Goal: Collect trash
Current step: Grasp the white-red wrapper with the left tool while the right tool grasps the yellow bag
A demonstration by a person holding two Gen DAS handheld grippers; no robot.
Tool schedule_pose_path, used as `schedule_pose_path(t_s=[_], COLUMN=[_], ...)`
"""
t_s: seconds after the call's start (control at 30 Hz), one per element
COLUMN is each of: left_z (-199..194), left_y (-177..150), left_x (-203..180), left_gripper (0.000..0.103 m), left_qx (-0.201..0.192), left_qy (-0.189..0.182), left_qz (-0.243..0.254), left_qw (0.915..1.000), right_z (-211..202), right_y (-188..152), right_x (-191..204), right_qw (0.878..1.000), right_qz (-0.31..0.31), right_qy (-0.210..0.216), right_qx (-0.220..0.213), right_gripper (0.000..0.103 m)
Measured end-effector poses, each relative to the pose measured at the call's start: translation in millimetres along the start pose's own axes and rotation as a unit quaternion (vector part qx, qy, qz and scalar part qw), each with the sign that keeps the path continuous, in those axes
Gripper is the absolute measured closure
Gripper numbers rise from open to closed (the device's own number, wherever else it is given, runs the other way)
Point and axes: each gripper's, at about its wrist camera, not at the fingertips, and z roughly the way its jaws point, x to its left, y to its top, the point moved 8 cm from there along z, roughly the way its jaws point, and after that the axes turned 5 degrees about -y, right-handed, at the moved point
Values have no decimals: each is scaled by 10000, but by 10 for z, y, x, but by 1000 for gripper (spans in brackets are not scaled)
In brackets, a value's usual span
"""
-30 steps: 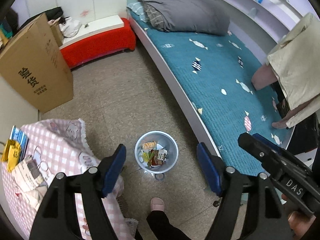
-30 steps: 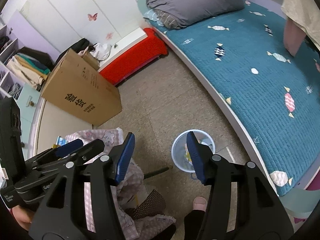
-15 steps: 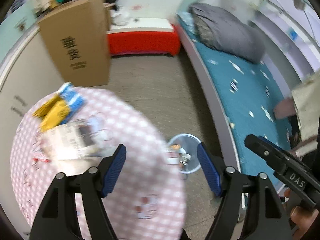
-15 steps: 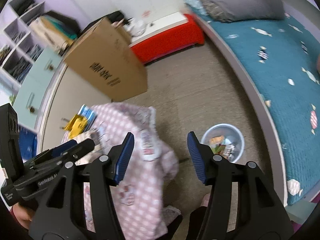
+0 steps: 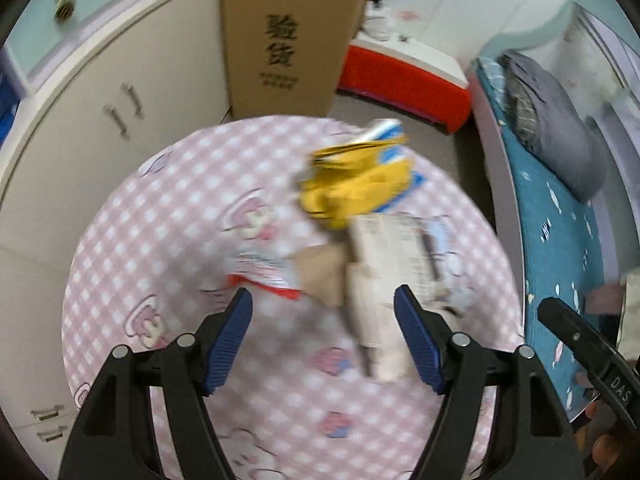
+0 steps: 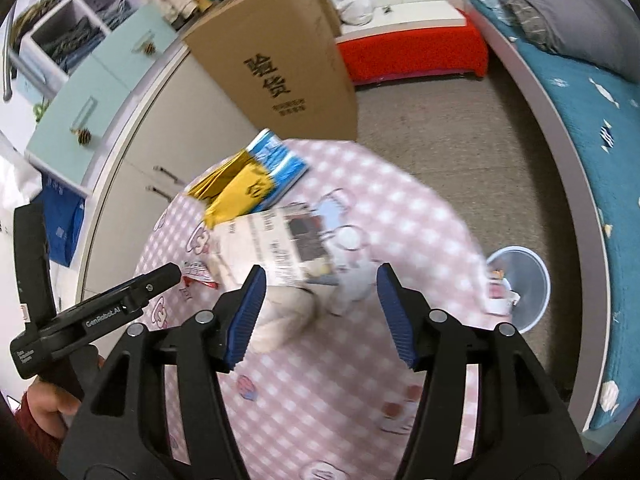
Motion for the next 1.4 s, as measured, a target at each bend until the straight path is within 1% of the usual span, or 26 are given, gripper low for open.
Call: schedule_pose_path(t_s=[0.1, 0.2, 0.27, 0.33, 0.4, 0.43, 0.5, 0.57, 0.6, 0.63, 0.67, 0.7, 0.8, 0.83, 0.9, 1.0, 1.1, 1.17, 1.2, 1.23, 1.3, 1.37, 1.4], left_z=[104, 231, 331, 421, 516, 561, 665, 691, 704, 716, 731, 736, 716, 671, 581, 431, 322, 289, 293, 298, 316, 322, 314], left_y=[5, -7, -8, 4, 31, 41, 53, 87, 99, 102, 104, 111, 165, 206, 328, 528, 676, 674, 680, 679, 680, 680, 678], left_x=[311, 514, 628, 713, 760, 761, 774, 722, 696, 665, 631, 603, 551, 564, 584, 671, 740, 772, 786, 801, 820, 814, 833], left_gripper=[32, 32, 32, 32, 38, 39, 47, 48, 54, 65, 77, 81, 84, 85, 86, 86, 86, 86, 86, 86, 86, 86, 86], left_qx=[114, 258, 368, 428, 454, 482, 579, 547, 556, 579, 604, 601, 556, 472, 308, 44, -150, -167, -163, -156, -119, -108, -109], left_qy=[10, 0, -136, -194, -230, -258, -235, -294, -251, -260, -228, -248, -384, -431, -469, -375, -294, -273, -255, -245, -225, -244, -250], left_qz=[-63, -69, -270, -433, -479, -467, -403, -274, -182, -80, 62, 168, 236, 202, 147, 160, 168, 160, 163, 169, 164, 145, 143], left_qw=[9999, 9996, 9989, 9980, 9976, 9974, 9972, 9977, 9980, 9980, 9979, 9977, 9974, 9977, 9983, 9992, 9993, 9994, 9994, 9994, 9995, 9995, 9995], right_z=[164, 312, 387, 458, 505, 523, 551, 570, 578, 582, 587, 589, 610, 623, 671, 780, 940, 1069, 1158, 1234, 1315, 1350, 1351], right_y=[-28, -51, -61, -68, -61, -57, -43, -18, -2, 16, 33, 54, 156, 191, 267, 369, 474, 497, 497, 492, 489, 487, 490], right_x=[203, 365, 443, 505, 547, 565, 596, 627, 638, 645, 654, 669, 751, 781, 838, 902, 986, 1010, 1022, 1044, 1068, 1076, 1079], right_qw=[9999, 9998, 9997, 9996, 9996, 9995, 9995, 9994, 9994, 9994, 9994, 9995, 9997, 9998, 9998, 9994, 9993, 9990, 9984, 9981, 9975, 9975, 9979], right_qz=[-95, -145, -152, -153, -148, -148, -148, -128, -114, -101, -87, -67, 17, 51, 178, 333, 302, 198, 109, 40, -86, -128, -93], right_qy=[-29, -82, -108, -143, -171, -193, -241, -279, -294, -300, -303, -299, -230, -204, -107, -103, -234, -390, -506, -523, -602, -584, -513], right_qx=[74, 120, 150, 171, 183, 181, 168, 147, 132, 116, 103, 82, 5, -13, -30, -31, 18, 111, 223, 319, 359, 377, 378], right_gripper=[45, 45, 45, 45, 45, 45, 45, 45, 45, 45, 45, 45, 41, 38, 37, 37, 37, 37, 37, 37, 37, 39, 52])
